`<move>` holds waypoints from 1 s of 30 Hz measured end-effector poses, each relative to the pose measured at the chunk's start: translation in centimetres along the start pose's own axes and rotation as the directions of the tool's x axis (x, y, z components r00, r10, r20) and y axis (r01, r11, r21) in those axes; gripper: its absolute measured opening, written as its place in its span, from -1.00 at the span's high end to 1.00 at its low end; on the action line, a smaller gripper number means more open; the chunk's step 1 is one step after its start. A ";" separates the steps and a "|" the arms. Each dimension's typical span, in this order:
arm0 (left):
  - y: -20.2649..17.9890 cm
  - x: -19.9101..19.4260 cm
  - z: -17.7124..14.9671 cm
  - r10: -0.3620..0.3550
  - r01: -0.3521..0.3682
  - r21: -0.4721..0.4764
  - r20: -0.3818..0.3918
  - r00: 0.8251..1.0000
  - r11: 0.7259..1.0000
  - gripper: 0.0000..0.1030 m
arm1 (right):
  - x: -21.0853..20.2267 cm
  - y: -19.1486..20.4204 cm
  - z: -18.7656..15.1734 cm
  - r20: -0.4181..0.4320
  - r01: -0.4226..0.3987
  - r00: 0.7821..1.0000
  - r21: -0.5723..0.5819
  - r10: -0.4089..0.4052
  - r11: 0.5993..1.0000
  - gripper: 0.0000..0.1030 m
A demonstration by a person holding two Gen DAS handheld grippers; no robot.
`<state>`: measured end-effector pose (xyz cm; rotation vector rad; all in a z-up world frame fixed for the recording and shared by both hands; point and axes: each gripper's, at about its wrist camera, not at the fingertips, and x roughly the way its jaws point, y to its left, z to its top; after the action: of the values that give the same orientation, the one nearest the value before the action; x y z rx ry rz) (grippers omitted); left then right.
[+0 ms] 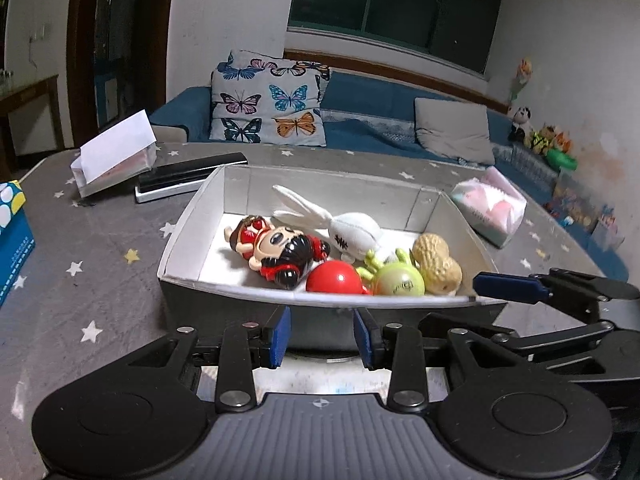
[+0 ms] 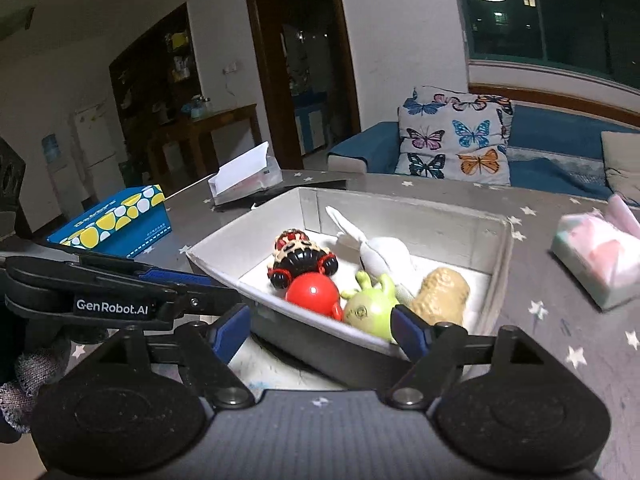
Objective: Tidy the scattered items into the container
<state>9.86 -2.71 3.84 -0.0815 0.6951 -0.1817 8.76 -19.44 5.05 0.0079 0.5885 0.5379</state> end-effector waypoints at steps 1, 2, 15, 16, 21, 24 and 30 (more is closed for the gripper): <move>-0.2 -0.1 -0.2 0.007 -0.007 0.009 -0.002 1.000 1.000 0.27 | -0.3 0.0 -0.3 0.001 0.006 1.000 0.003 -0.006 1.000 -0.59; -0.4 -0.2 -0.5 0.016 -0.016 0.018 -0.005 1.000 1.000 0.27 | -0.6 0.0 -0.6 0.003 0.013 1.000 0.005 -0.013 1.000 -0.61; -1.1 -1.0 -3.4 0.076 -0.075 0.038 -0.034 0.997 0.997 0.29 | -2.6 1.0 -3.4 0.011 0.065 0.998 -0.006 -0.065 0.998 -1.00; -1.0 -1.0 -3.5 0.079 -0.077 0.038 -0.037 0.996 0.996 0.29 | -2.7 1.2 -3.6 0.009 0.072 0.997 -0.008 -0.072 0.997 -1.00; -0.6 -1.1 -4.2 0.090 -0.089 0.016 -0.046 0.995 0.996 0.30 | -2.5 1.2 -4.3 -0.014 0.093 0.996 0.029 -0.093 0.995 -1.00; -0.5 -1.1 -4.5 0.093 -0.092 0.013 -0.050 0.994 0.996 0.30 | -2.2 1.1 -4.8 -0.030 0.114 0.993 0.062 -0.112 0.992 -1.00; -0.4 -1.0 -5.1 0.096 -0.096 0.005 -0.059 0.994 0.995 0.30 | -1.8 1.2 -5.4 -0.050 0.168 0.985 0.075 -0.165 0.983 -1.00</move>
<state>5.80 -2.98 0.58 -0.0405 0.7563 -0.0930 4.08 -20.02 1.72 0.0215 0.6464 0.3528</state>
